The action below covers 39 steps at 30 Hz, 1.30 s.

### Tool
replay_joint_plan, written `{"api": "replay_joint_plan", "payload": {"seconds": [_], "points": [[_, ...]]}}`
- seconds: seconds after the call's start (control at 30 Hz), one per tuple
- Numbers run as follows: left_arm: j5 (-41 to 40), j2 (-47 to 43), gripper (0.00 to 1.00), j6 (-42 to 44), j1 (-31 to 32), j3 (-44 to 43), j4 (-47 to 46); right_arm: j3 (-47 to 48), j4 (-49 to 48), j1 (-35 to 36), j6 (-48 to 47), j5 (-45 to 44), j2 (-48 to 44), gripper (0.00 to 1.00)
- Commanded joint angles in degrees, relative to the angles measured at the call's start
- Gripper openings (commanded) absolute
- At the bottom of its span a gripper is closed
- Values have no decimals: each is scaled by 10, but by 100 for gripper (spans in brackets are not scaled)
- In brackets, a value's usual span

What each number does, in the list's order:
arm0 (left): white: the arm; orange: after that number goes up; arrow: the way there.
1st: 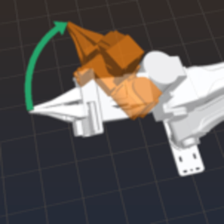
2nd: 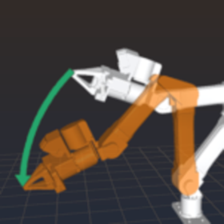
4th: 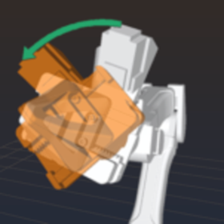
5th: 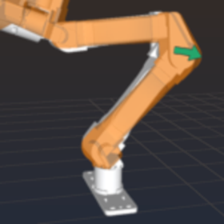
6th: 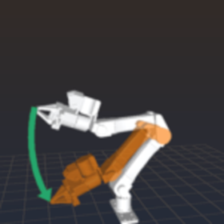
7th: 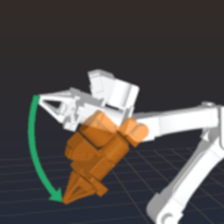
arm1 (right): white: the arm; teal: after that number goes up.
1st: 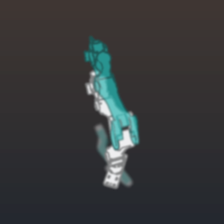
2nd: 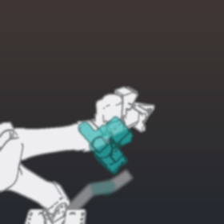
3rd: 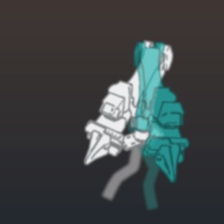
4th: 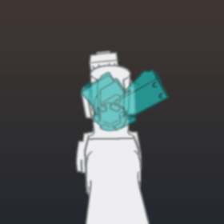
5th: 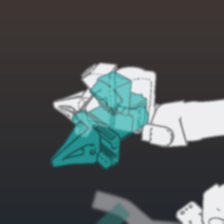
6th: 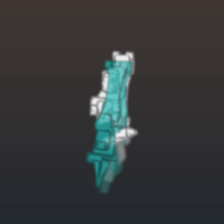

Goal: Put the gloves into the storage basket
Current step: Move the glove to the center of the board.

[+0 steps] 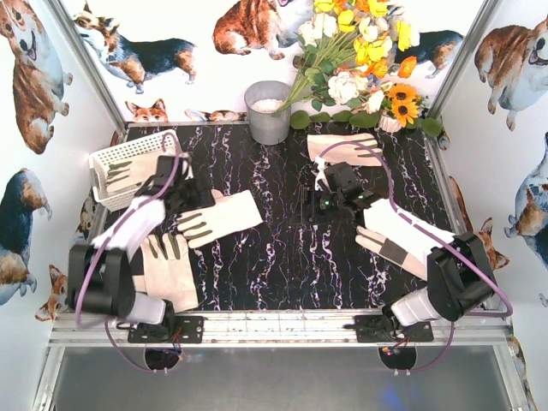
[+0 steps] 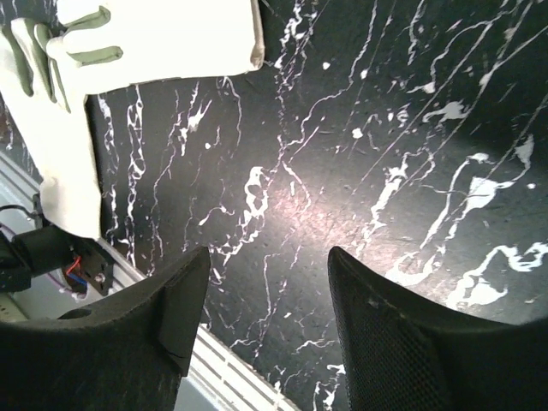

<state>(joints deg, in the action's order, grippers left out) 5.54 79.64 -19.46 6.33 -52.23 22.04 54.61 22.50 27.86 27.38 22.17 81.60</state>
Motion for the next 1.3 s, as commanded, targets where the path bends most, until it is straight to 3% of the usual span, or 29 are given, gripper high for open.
{"api": "replay_joint_plan", "payload": {"seconds": [0.0,0.13,0.4,0.53,0.77,0.93,1.13,1.27], "points": [[16,95,77,0,16,-69,-39,30,-25,8,26,14,-7,58],[8,173,63,8,24,-114,-31,14,-12,8,21,11,-18,57],[4,265,55,66,93,-144,-34,-1,28,7,5,-17,-43,57],[-1,254,51,80,121,-113,-55,1,70,-3,-8,-49,-77,57],[126,238,51,187,225,-83,-82,-65,62,-68,-1,-38,-146,60],[194,224,51,202,290,-63,-113,-107,46,-108,7,7,-166,61],[176,146,55,137,316,-44,-155,-152,-6,-117,16,77,-141,63],[59,63,62,27,315,-7,-143,-156,-32,-111,19,153,-95,63]]}}
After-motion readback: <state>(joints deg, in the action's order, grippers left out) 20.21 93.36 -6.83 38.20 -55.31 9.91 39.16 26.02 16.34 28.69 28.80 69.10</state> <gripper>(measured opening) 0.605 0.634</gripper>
